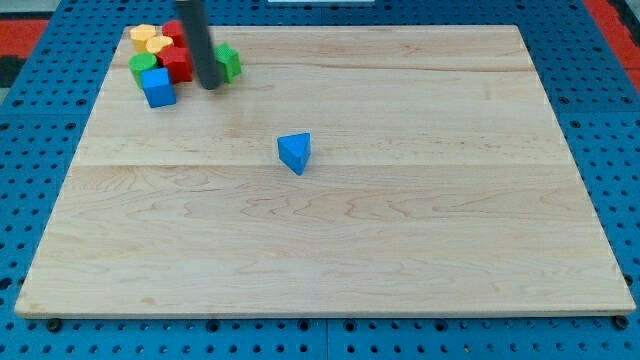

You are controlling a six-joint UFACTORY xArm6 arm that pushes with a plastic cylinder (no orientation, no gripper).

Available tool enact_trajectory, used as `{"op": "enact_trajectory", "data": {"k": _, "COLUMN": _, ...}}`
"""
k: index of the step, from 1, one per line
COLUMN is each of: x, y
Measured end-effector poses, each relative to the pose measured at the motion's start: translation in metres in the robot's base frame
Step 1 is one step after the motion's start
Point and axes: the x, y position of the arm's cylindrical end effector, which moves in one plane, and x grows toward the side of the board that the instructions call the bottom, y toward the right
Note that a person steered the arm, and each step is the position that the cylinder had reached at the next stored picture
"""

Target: Place the blue triangle diagonally at the bottom right of the red star

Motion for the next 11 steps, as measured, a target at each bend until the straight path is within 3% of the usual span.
{"op": "enact_trajectory", "data": {"k": 1, "x": 0.033, "y": 0.110}}
{"op": "enact_trajectory", "data": {"k": 2, "x": 0.116, "y": 0.153}}
{"op": "enact_trajectory", "data": {"k": 3, "x": 0.134, "y": 0.086}}
{"op": "enact_trajectory", "data": {"k": 5, "x": 0.088, "y": -0.045}}
{"op": "enact_trajectory", "data": {"k": 6, "x": 0.107, "y": -0.056}}
{"op": "enact_trajectory", "data": {"k": 7, "x": 0.117, "y": -0.115}}
{"op": "enact_trajectory", "data": {"k": 8, "x": 0.064, "y": -0.113}}
{"op": "enact_trajectory", "data": {"k": 9, "x": 0.059, "y": -0.073}}
{"op": "enact_trajectory", "data": {"k": 10, "x": 0.093, "y": -0.077}}
{"op": "enact_trajectory", "data": {"k": 11, "x": 0.103, "y": -0.036}}
